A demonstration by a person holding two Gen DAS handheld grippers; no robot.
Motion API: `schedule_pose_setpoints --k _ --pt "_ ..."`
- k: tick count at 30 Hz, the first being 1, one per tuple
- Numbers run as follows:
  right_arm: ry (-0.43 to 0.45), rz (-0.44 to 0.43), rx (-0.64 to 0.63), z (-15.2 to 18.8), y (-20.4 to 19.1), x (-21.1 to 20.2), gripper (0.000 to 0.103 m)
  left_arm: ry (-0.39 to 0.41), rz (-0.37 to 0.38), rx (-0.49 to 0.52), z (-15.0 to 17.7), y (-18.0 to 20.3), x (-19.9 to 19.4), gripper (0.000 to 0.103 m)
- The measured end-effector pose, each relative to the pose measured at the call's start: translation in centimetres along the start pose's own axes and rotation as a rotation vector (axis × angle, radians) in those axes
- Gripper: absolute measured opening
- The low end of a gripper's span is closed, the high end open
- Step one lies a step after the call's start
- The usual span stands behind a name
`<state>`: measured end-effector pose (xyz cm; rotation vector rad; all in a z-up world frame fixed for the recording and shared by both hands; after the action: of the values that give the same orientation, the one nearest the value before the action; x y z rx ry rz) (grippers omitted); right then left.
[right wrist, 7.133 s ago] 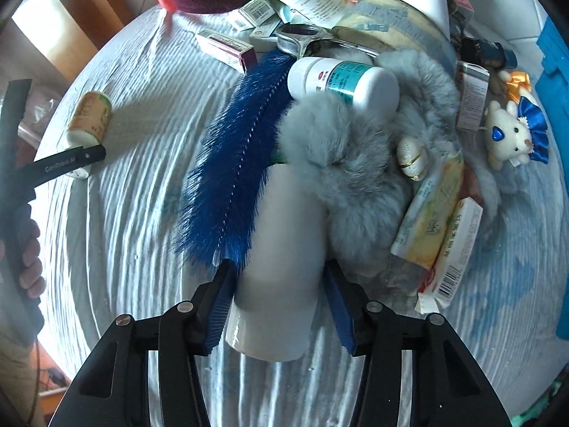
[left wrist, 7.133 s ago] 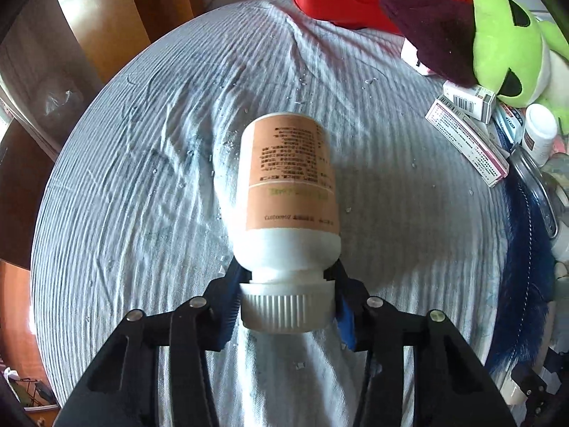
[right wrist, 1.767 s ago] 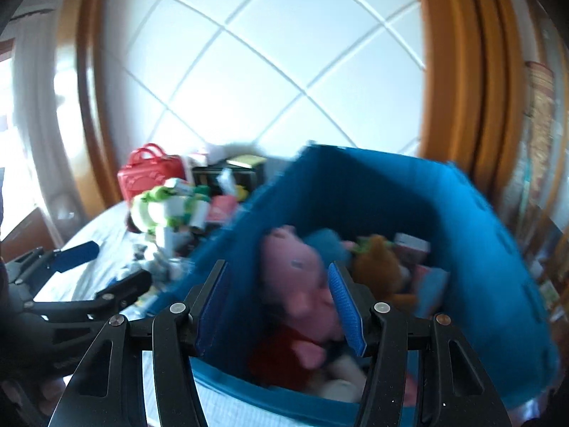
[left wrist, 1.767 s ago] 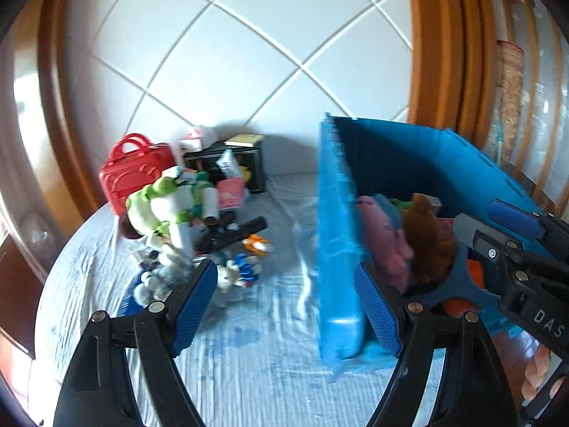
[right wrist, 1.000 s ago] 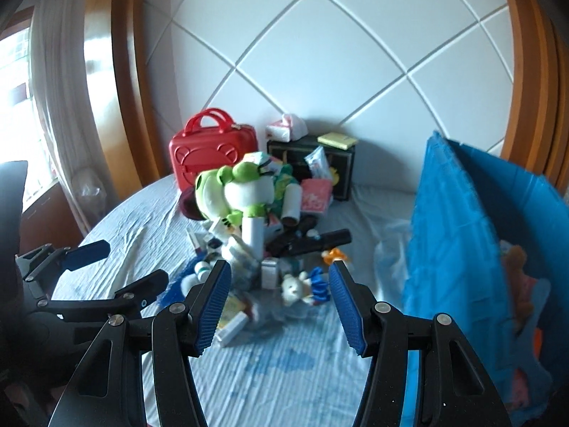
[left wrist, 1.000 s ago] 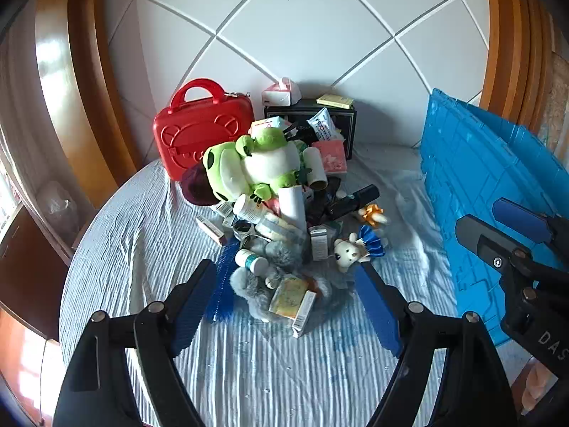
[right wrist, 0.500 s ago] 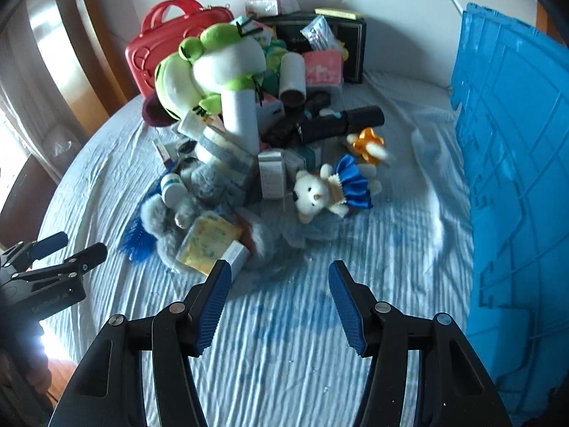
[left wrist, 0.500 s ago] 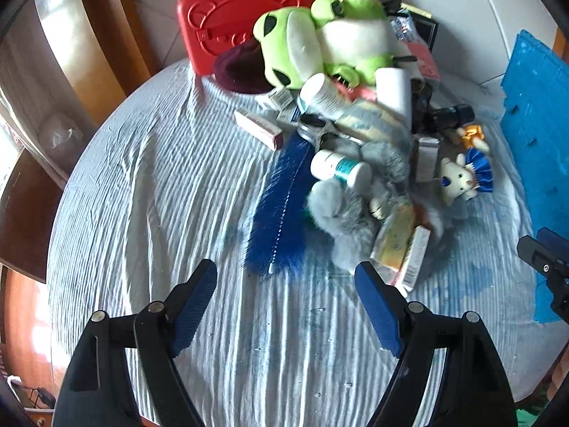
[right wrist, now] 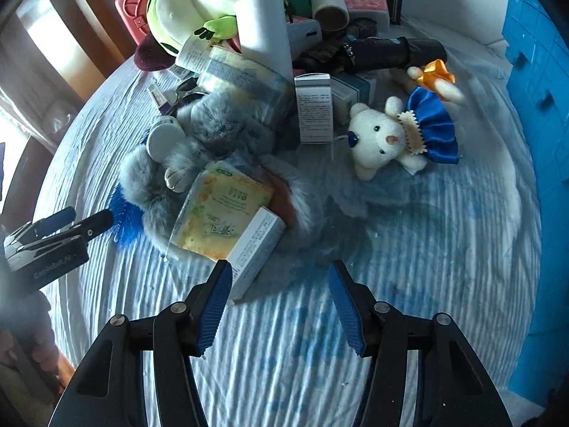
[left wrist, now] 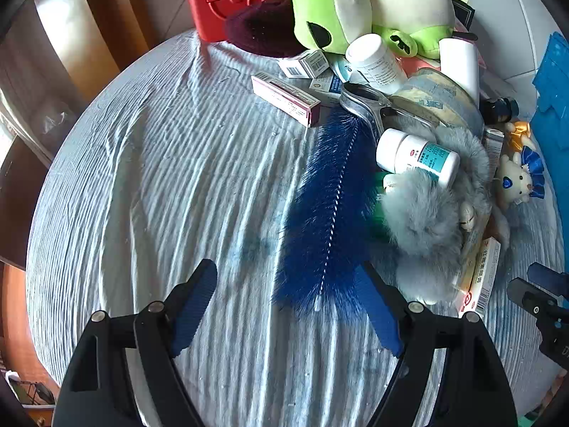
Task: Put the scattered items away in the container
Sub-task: 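Grasp a clear plastic-wrapped packet with the left gripper while the right grasps a white medicine box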
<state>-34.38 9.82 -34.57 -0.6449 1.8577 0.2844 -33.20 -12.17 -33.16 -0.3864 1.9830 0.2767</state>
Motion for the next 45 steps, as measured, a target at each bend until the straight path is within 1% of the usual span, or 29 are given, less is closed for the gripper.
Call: schedule_pose_setpoints --k 4,8,11,12,13,15,16,17,18,19,20,21,23,29,33,35,36,37,39,41,42,43,44,45 --pt "-0.022 0.011 0.010 -0.5 -0.5 1.6 0.054 -0.033 0.014 0.033 -0.5 1.1 2.5 0.080" --pt "-0.038 -0.013 0.043 -0.6 -0.8 3.0 0.051 -0.048 0.002 0.065 -0.2 2.0 4.6 0.080" --pt "-0.036 -0.022 0.050 -0.9 -1.1 3.7 0.051 -0.038 0.034 0.044 -0.3 2.0 5.0 0.080" --pt "-0.044 -0.017 0.048 -0.9 -1.2 4.0 0.050 -0.040 0.045 0.037 -0.3 2.0 5.0 0.078" --pt "-0.053 -0.010 0.047 -0.7 -1.2 4.2 0.045 -0.046 0.067 0.032 -0.2 2.0 5.0 0.074" --pt "-0.060 -0.002 0.042 -0.4 -1.0 4.4 0.042 -0.033 0.075 0.037 -0.1 2.0 4.6 0.060" --pt "-0.059 0.009 0.036 -0.3 -0.9 4.3 0.038 -0.027 0.082 0.047 0.0 2.2 4.4 0.055" --pt "-0.061 0.022 0.031 -0.2 -0.7 4.2 0.031 -0.025 0.086 0.052 0.1 2.3 4.2 0.044" --pt "-0.062 0.032 0.029 -0.1 -0.5 4.1 0.030 -0.026 0.084 0.050 0.3 2.3 4.0 0.034" --pt "-0.064 0.035 0.030 -0.1 -0.4 4.0 0.029 -0.028 0.082 0.043 0.4 2.3 3.9 0.030" --pt "-0.066 0.037 0.031 0.0 -0.2 3.9 0.029 -0.028 0.079 0.035 0.5 2.1 3.8 0.023" --pt "-0.067 0.040 0.032 0.1 -0.1 3.7 0.028 -0.025 0.074 0.027 0.6 2.0 3.6 0.019" --pt "-0.068 0.042 0.031 0.5 0.1 3.4 0.028 -0.014 0.068 0.012 0.9 1.7 3.1 0.017" --pt "-0.065 0.040 0.035 2.1 0.6 1.9 0.028 0.040 0.061 0.019 2.0 1.7 0.1 0.014" --pt "-0.059 0.043 0.042 3.0 1.5 0.7 0.028 0.032 0.026 -0.007 3.3 0.4 -0.5 0.012" --pt "-0.054 0.045 0.043 3.2 1.8 0.1 0.028 0.036 0.019 -0.025 3.6 -0.2 -1.0 0.013" --pt "-0.052 0.048 0.042 3.3 2.1 -0.2 0.028 0.038 0.014 -0.030 3.6 -0.2 -1.4 0.020" --pt "-0.050 0.049 0.042 3.4 2.2 -0.4 0.028 0.039 0.013 -0.032 3.4 0.0 -2.0 0.024" --pt "-0.046 0.051 0.044 3.4 2.6 -1.0 0.028 0.059 0.017 -0.027 2.9 1.0 -3.2 0.035" --pt "-0.040 0.052 0.046 3.4 3.0 -1.5 0.028 0.070 0.011 -0.019 2.5 1.9 -4.0 0.039" --pt "-0.037 0.054 0.047 3.4 3.2 -1.7 0.028 0.070 0.011 -0.013 2.4 2.4 -4.4 0.045" --pt "-0.034 0.056 0.048 3.4 3.4 -2.0 0.028 0.070 0.020 -0.010 2.4 2.8 -4.7 0.052" --pt "-0.033 0.057 0.048 3.4 3.6 -2.2 0.028 0.085 0.026 -0.009 2.3 3.1 -5.2 0.068" --pt "-0.032 0.057 0.049 3.4 3.9 -2.3 0.028 0.109 0.013 -0.006 2.2 3.2 -5.7 0.081"
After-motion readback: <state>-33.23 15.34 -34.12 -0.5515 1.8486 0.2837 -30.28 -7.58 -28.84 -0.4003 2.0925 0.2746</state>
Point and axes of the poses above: each gripper's, at about its wrist camera, not at the fingertips, and x roughly the way its jaws point, y to its right, z to its underside, the point moved 8 cm from there along x, roughly the way its jaws point, and after that the axes turned 9 degrees about -x, right-handed, at the moved point
